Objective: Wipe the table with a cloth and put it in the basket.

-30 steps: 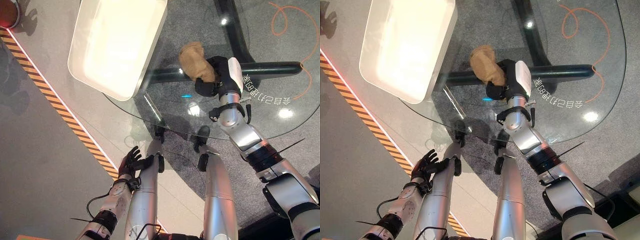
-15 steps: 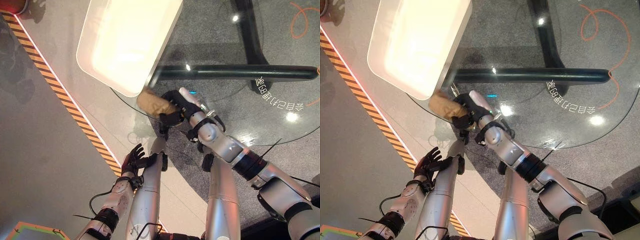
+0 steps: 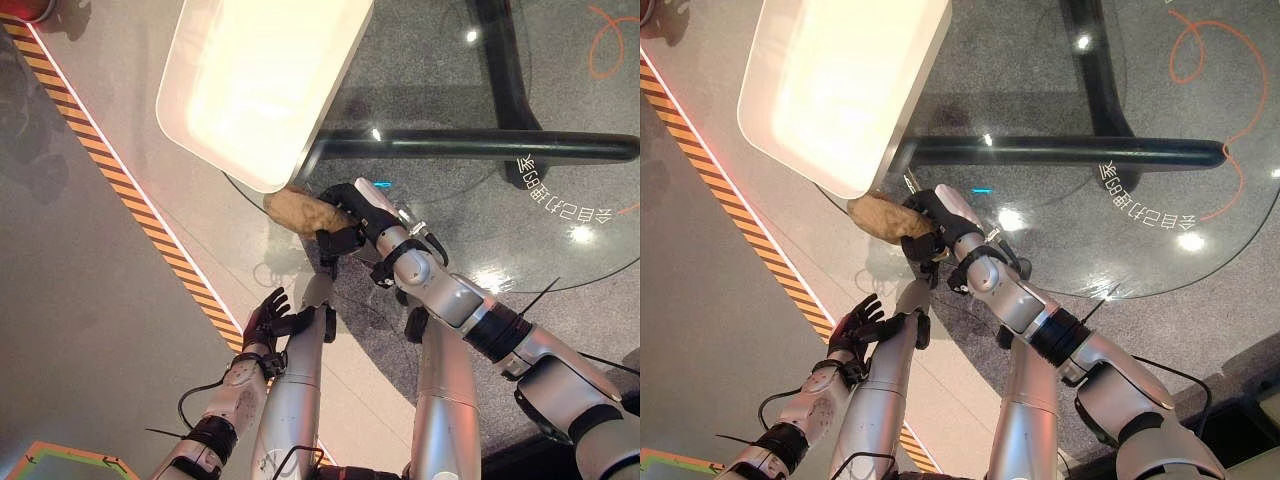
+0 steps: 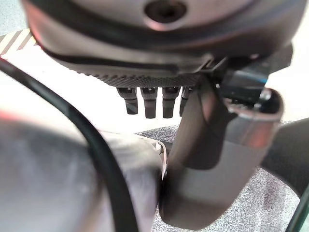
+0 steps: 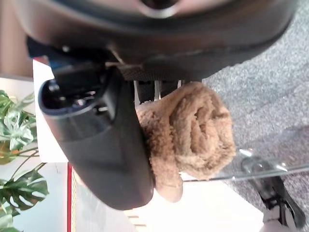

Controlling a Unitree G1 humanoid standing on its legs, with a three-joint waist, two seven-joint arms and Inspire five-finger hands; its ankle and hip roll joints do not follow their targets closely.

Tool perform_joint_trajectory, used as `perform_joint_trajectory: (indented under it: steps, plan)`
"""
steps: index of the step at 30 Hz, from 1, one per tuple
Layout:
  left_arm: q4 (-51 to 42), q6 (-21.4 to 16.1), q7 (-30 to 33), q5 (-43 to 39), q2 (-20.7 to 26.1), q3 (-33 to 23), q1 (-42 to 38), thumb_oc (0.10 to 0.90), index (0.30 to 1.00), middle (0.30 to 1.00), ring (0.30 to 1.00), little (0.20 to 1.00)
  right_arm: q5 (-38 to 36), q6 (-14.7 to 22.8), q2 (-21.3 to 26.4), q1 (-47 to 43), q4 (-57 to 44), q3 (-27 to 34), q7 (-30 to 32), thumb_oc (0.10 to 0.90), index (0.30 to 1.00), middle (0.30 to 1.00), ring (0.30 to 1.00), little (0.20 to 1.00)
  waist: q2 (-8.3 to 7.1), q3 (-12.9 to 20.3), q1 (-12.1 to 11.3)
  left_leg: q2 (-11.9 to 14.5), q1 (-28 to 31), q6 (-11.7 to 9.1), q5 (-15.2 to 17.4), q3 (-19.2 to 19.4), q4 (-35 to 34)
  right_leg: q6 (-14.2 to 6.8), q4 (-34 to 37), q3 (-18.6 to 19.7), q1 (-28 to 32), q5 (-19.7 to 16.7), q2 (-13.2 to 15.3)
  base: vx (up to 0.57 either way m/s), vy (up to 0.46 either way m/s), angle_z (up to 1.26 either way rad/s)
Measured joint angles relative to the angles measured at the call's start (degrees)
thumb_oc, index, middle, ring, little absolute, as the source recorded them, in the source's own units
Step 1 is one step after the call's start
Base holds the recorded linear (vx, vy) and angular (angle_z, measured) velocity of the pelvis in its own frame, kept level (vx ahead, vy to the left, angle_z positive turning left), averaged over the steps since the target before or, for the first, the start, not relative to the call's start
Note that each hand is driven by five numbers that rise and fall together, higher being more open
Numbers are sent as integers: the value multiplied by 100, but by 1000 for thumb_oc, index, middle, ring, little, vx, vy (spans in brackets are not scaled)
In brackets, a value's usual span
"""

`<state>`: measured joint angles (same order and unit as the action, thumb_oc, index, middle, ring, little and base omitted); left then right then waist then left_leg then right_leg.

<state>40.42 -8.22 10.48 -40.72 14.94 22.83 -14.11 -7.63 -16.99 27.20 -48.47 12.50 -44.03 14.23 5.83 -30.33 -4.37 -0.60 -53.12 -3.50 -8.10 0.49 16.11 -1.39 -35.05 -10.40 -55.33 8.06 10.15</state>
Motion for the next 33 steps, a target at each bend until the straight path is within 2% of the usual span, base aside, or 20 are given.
perform_joint_trajectory:
  steps: [4,11,18,26,33]
  plan:
    - [0,0,1,-1,7,5,0,800,900,900,900,900,98,30,-3,37,0,31,409,100,300,300,300,200,0,0,11,-1,0,-1,0,0,2,1,-2,3,0,-1,1,0,0,0]
    - [6,-12,6,-13,16,10,1,800,900,900,900,900,202,55,1,122,17,624,1111,100,300,300,300,200,-4,-2,46,-6,-1,-5,7,8,7,-8,17,15,1,-7,2,0,0,0]
    - [-2,-67,24,-15,31,83,2,800,900,900,900,900,312,9,163,113,59,936,1372,100,300,300,300,200,-11,-6,142,-5,-2,26,-1,25,18,-21,40,37,1,-22,1,0,0,0]
    - [-33,-120,22,-32,129,178,3,800,900,900,900,900,261,271,359,-79,427,989,1745,100,300,300,300,200,-19,-9,138,17,-31,27,33,62,45,-53,125,91,-15,-74,-15,-2,-10,-2]
    - [-126,-200,20,-150,234,230,6,800,900,900,900,900,-119,510,729,-148,506,1493,2216,100,300,300,300,200,-49,-18,155,-6,-196,84,28,96,92,-130,227,149,-129,-165,-12,0,0,0]
